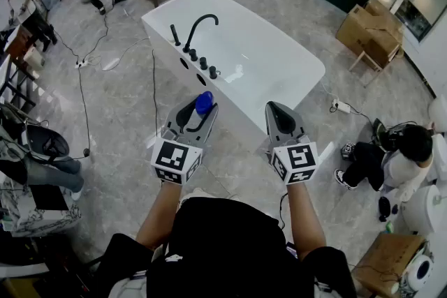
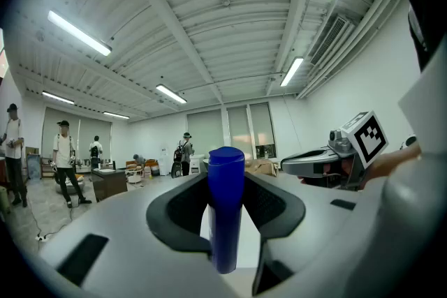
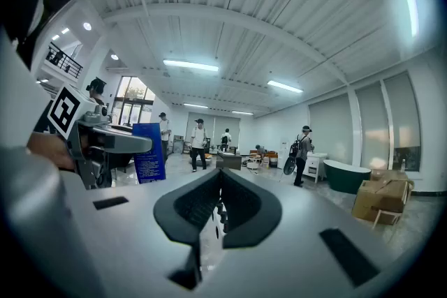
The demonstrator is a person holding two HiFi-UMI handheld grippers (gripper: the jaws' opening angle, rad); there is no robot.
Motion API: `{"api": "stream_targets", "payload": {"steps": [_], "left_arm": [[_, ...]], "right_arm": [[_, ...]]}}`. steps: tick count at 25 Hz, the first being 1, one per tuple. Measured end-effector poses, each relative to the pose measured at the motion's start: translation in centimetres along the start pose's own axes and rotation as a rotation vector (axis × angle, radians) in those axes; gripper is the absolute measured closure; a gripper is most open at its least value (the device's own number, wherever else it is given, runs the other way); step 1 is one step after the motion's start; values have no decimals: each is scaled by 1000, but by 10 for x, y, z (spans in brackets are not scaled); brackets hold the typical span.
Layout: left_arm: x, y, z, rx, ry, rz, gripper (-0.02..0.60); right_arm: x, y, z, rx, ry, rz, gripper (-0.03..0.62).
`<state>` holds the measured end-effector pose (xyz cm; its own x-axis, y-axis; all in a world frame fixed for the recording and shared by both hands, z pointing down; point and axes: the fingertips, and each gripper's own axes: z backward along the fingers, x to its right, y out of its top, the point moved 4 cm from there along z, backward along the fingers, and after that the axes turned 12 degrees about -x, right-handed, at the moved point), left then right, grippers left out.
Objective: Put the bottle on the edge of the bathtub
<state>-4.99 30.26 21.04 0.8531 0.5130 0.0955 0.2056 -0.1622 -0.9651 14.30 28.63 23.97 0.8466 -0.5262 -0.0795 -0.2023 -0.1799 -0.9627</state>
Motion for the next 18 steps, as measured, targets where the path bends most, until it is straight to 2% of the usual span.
{"api": "stream_targets", "payload": {"steps": [4, 18], "left_arm": [[7, 0, 0, -3, -7, 6, 420], [21, -10, -4, -13, -8, 22, 420]], "right_arm": [[4, -4, 7, 2, -11, -18, 572], [5, -27, 10, -32, 35, -57, 572]]}}
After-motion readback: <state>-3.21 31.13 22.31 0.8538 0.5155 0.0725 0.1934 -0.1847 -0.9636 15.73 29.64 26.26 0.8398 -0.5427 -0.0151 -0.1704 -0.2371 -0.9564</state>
